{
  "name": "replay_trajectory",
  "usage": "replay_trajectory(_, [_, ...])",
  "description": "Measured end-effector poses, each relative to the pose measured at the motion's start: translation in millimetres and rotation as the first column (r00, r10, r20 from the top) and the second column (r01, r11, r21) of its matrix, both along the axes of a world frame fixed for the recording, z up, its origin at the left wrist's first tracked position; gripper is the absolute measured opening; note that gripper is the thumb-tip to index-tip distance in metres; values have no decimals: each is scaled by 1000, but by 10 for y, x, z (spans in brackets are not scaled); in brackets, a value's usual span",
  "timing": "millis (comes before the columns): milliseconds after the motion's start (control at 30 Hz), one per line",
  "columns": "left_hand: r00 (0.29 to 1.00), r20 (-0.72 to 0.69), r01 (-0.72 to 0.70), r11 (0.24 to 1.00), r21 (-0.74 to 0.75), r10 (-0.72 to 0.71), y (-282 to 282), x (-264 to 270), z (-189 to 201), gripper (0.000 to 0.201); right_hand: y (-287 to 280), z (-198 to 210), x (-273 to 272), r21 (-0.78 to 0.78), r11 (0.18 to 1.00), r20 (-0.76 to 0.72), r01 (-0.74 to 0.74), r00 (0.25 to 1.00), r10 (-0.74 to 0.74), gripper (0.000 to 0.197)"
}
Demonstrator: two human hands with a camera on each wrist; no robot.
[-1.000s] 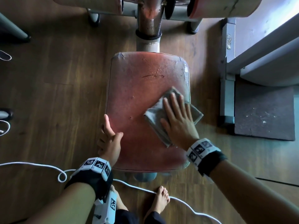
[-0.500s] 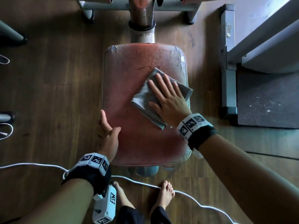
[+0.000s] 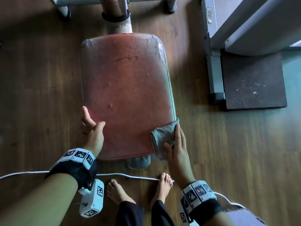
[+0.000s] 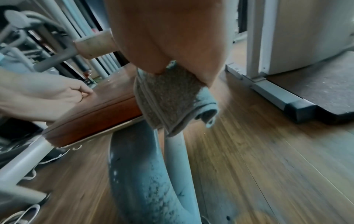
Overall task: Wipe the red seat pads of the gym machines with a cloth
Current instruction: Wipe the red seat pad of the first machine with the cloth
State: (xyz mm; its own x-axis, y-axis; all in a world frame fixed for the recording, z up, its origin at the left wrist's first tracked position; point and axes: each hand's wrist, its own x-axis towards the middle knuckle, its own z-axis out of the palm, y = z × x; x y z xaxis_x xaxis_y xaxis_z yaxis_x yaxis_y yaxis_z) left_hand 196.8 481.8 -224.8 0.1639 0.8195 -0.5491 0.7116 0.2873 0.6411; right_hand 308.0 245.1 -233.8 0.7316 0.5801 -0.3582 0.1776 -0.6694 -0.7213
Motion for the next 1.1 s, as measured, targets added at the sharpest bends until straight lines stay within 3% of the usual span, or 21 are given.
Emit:
replay_trajectory(267, [999,-42,14,1000,-4,-14,4,-24,-49,73,393,-35,463,34,999,25,-5,1000,4,63])
replay_trajectory(500, [1000,-27,13,1000,-20,-14,-6,-10,2,73,181,-48,232,55,998,6,27,1000,-28,63])
replay_trajectory(700, [1000,19,22,999,-42,-22,-5,-20,16,73,355,-80,492,55,998,1,22,1000,-23,62])
replay_trajectory(900, [1000,-2,4,999,-47,-4,28,-31,-31,75,312,-6,388,3,998,-18,56,998,-56,61])
replay_trajectory(1100, [1000,-4,10,998,-63,-10,36,-61,-87,79,972,-87,1120,-47,998,45,-46,998,48,61])
